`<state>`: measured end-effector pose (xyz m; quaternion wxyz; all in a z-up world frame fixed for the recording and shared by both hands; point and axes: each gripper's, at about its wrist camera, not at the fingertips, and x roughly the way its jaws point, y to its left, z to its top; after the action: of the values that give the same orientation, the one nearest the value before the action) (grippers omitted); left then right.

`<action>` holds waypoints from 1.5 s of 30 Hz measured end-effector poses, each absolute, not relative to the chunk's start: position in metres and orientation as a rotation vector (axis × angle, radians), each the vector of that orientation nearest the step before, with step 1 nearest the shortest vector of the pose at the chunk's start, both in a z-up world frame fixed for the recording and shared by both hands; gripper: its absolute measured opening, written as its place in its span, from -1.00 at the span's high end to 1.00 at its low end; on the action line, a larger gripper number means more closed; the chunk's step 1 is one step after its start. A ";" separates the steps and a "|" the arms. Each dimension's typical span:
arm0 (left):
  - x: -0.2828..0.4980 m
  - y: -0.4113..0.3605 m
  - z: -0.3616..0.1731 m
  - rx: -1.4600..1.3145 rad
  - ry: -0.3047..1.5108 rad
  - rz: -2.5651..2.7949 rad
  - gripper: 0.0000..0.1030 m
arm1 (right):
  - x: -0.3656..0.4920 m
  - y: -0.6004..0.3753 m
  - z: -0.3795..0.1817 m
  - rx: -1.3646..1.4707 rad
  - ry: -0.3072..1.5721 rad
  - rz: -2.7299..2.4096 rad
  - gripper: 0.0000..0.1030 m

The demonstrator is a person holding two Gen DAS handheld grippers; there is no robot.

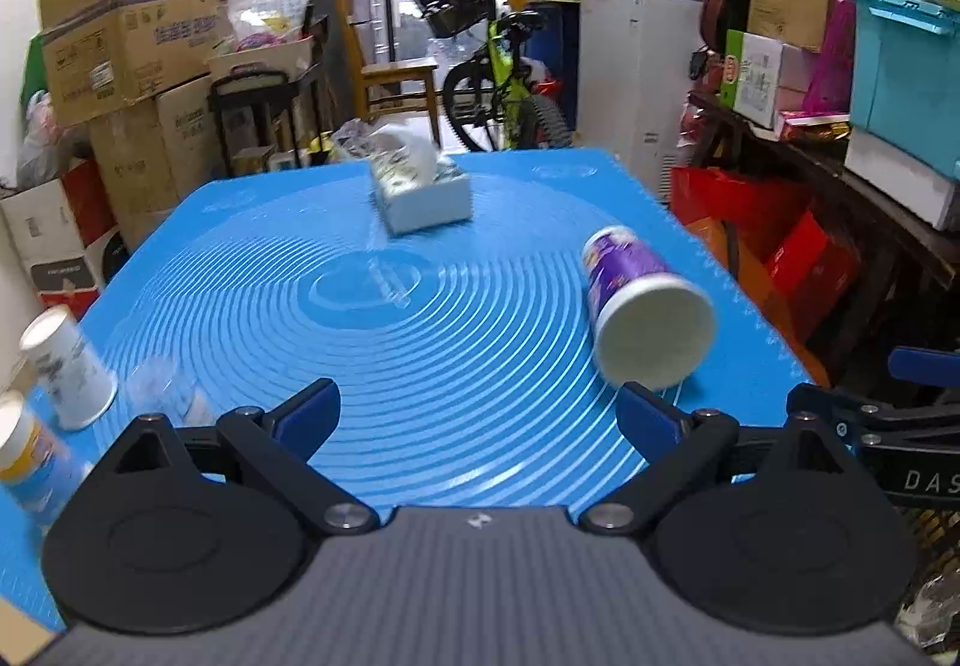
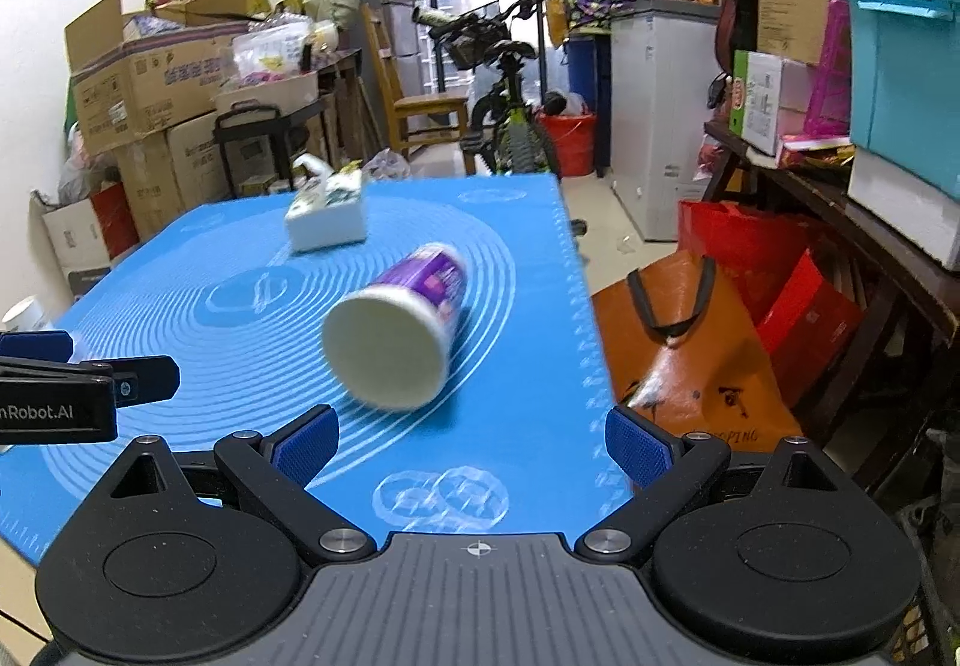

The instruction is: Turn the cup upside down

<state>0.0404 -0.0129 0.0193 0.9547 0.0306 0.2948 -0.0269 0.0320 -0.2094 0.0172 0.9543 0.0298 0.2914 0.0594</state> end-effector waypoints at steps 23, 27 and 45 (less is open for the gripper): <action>0.181 -0.092 -0.020 -0.014 0.834 -0.172 -0.88 | 0.114 -0.275 -0.004 0.101 0.623 0.025 -0.86; 0.186 -0.100 -0.029 0.019 0.877 -0.206 -0.58 | 0.114 -0.274 -0.010 0.104 0.633 0.030 -0.86; 0.113 -0.059 0.013 0.107 0.737 -0.166 -0.43 | 0.087 -0.250 0.008 0.101 0.610 0.076 -0.86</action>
<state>0.1133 -0.0593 0.0131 0.9281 0.0524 0.3596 -0.0811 0.0870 -0.2496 0.0082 0.9519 0.0496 0.3001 0.0376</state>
